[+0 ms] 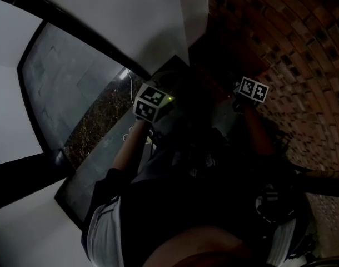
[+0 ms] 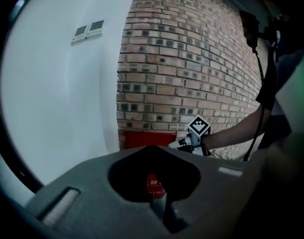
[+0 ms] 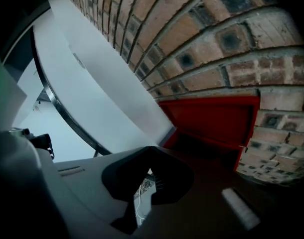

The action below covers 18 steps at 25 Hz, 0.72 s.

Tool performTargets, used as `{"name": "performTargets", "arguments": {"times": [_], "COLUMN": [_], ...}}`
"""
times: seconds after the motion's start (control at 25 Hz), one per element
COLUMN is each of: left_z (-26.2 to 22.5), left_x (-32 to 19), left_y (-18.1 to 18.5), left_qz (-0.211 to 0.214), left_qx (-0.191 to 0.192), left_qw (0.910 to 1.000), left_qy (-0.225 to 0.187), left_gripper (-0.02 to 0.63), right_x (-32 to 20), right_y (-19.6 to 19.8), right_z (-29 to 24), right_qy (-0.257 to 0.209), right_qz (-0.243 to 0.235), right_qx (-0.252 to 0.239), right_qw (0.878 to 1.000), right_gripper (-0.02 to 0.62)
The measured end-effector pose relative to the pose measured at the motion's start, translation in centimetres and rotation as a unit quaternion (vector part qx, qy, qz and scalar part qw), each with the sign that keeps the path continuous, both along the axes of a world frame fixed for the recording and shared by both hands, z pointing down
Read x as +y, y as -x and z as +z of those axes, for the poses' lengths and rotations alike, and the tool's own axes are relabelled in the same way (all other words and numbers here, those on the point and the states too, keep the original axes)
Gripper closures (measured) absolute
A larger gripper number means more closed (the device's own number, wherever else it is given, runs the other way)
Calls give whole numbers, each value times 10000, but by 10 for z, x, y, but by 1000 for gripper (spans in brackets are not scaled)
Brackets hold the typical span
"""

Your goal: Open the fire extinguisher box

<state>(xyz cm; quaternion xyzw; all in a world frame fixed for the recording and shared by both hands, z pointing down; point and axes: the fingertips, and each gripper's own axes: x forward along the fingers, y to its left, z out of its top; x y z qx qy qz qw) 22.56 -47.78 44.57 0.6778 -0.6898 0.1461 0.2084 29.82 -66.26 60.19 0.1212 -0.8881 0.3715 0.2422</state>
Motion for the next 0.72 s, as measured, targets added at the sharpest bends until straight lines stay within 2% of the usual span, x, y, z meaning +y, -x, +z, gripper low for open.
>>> {"name": "performTargets", "arguments": {"times": [0.16,0.32,0.48,0.72], "left_z": [5,8,6,13], "left_x": [-20,-27,-20,19], "left_y": [-19,-23,-15,-3], "left_qz": [-48,-200,-551,-1263], "left_qx": [114,77,28,128], "left_qw": [9999,9998,9985,9919], "left_qy": [3,27,27,84], "left_gripper": [606,606,606,606], "right_x": [-26,-41,-25,15], "right_y": [-36,-50,-37,8], "right_z": [4,8,6,-4], "right_qy": [161,249,357,511], "right_qz": [42,-65,-603,-1445], "right_qx": [-80,-83,-152,-347], "right_qw": [9998,9996,9974,9876], "right_gripper": [594,594,594,594]}}
